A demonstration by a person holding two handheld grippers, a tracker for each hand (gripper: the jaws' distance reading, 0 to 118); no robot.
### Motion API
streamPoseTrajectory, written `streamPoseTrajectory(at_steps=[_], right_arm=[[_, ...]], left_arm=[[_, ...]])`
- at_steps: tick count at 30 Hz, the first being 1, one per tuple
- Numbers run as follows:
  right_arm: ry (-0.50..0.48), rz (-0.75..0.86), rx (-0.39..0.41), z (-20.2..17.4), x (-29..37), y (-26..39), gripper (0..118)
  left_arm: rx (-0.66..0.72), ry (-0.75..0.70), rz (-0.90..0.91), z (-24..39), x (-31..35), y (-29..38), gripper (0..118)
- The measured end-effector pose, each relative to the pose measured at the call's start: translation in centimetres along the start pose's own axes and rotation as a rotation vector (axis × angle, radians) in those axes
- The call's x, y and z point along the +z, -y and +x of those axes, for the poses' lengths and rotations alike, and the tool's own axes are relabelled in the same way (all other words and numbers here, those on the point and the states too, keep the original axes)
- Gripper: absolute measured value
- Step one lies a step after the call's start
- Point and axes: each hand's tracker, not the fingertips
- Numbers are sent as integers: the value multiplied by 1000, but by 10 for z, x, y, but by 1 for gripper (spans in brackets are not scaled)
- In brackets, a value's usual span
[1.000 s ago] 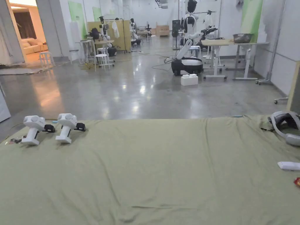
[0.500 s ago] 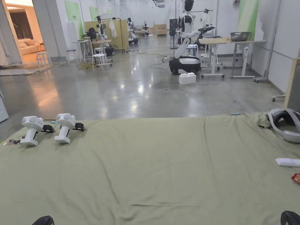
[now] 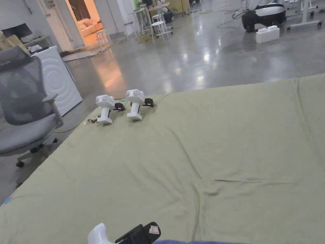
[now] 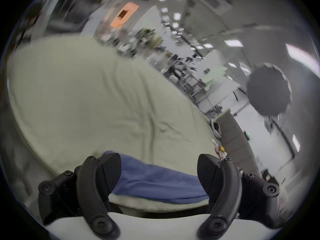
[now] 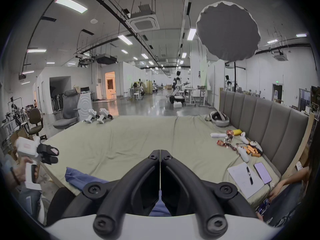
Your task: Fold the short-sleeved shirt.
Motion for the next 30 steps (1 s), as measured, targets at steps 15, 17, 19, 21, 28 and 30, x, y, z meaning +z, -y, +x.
streamPoseTrajectory(at_steps=[15,17,19,21,28,30], right_arm=[[-20,-146,-45,6,-10,16,3],[-12,-159,-27,6,-9,17,3],[-9,-159,-21,7,-3,19,3],[-15,-171,-34,11,-3,19,3],[-24,-185,-97,23,-3,28,3],[-34,-186,-122,26,-3,32,3]], left_arm=[[280,77,-209,-70,-99,24,28],[325,82,-149,-75,-97,28,24],[339,48,-89,-70,-90,29,22],[312,6,-44,-65,-76,22,21],[120,-78,119,-56,1,-54,21],[31,-191,104,-42,21,-73,21]])
